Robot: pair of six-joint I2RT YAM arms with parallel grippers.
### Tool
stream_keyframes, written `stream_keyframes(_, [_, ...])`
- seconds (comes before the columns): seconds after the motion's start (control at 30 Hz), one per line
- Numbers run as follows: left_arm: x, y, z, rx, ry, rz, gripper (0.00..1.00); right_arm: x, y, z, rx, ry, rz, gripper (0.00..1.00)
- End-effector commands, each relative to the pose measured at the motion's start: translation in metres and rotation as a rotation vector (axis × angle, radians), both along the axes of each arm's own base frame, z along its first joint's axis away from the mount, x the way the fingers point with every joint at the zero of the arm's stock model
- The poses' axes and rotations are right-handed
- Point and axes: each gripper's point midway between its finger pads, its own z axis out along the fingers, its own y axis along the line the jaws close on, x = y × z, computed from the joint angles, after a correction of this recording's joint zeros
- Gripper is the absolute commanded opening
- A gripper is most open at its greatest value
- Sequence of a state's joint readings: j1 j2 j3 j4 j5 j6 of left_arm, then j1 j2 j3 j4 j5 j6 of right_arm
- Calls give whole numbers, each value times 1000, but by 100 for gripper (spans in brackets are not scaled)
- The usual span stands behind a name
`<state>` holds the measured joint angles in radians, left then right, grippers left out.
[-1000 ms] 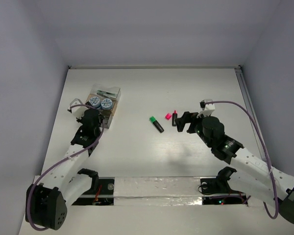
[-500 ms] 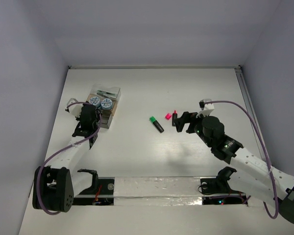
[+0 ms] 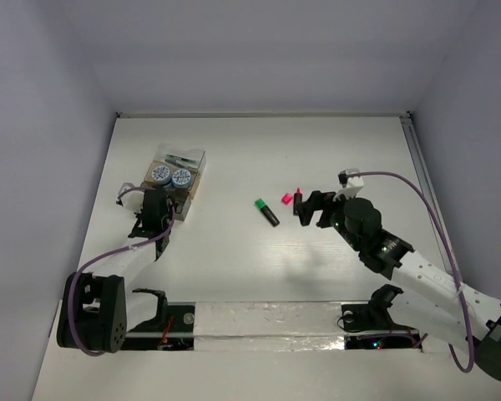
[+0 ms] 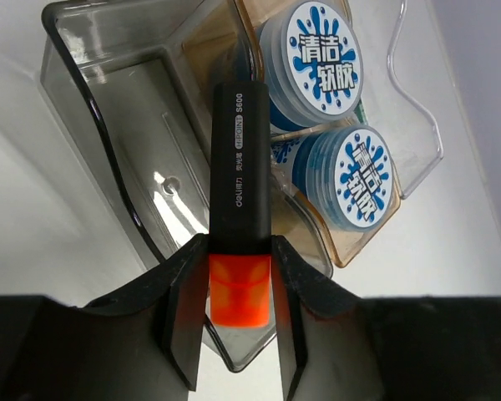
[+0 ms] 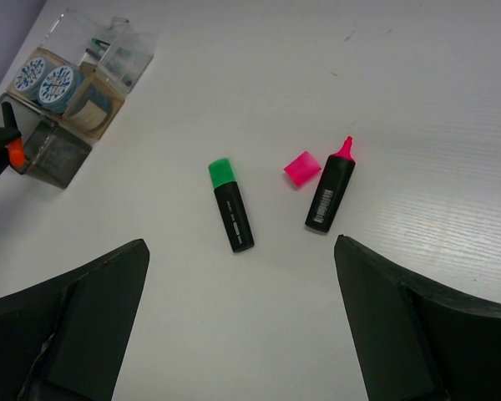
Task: Sort the stationery into containers
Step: Place the pen in the storage box, then pick up the pen from the center of the board.
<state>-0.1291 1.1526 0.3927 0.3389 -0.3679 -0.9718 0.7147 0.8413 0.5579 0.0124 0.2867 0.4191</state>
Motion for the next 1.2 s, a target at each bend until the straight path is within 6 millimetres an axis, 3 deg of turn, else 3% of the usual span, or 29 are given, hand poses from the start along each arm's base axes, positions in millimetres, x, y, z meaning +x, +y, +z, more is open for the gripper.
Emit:
stream_keyframes(0.0, [5, 3, 15, -35, -82, 35, 29, 3, 6, 11, 38, -37, 10, 98])
stream_keyframes(0.13, [3, 3, 12, -34, -81, 38, 46, 3, 5, 12, 38, -38, 8, 98])
stream_keyframes(0.33, [4, 6, 26, -9, -115, 37, 69, 3, 6, 10, 34, -35, 9, 98])
stream_keyframes(0.53, [9, -11, 80, 65, -258, -50, 70, 5, 9, 4, 30, -22, 17, 98])
stream_keyframes(0.67, [3, -64, 119, 150, -312, -163, 67, 6, 8, 4, 24, -22, 7, 98])
stream_keyframes(0.73, [1, -84, 120, 186, -296, -220, 64, 7, 5, 4, 25, -24, -7, 98])
stream_keyframes(0.77, [-2, -107, 123, 178, -297, -285, 62, 7, 5, 5, 27, -25, -9, 98])
stream_keyframes(0.87, [-7, -149, 98, 168, -224, -382, 56, 7, 0, 8, 26, -37, -31, 98])
stream_keyframes(0.9, [-14, -174, 81, 179, -186, -446, 54, 6, -3, 8, 21, -37, -39, 99])
stream_keyframes(0.97, [-18, -199, 72, 160, -170, -488, 48, 7, -7, 11, 19, -47, -61, 99])
stream_keyframes(1.0, [-19, -210, 53, 179, -121, -512, 48, 7, -9, 10, 17, -44, -66, 99])
stream_keyframes(1.07, [-24, -240, 48, 163, -105, -573, 46, 8, -12, 10, 19, -47, -85, 98])
stream_keyframes(1.1, [-25, -249, 31, 183, -67, -594, 46, 7, -13, 10, 21, -47, -86, 98])
stream_keyframes(1.17, [-26, -264, 25, 188, -54, -623, 47, 7, -13, 10, 22, -47, -88, 98])
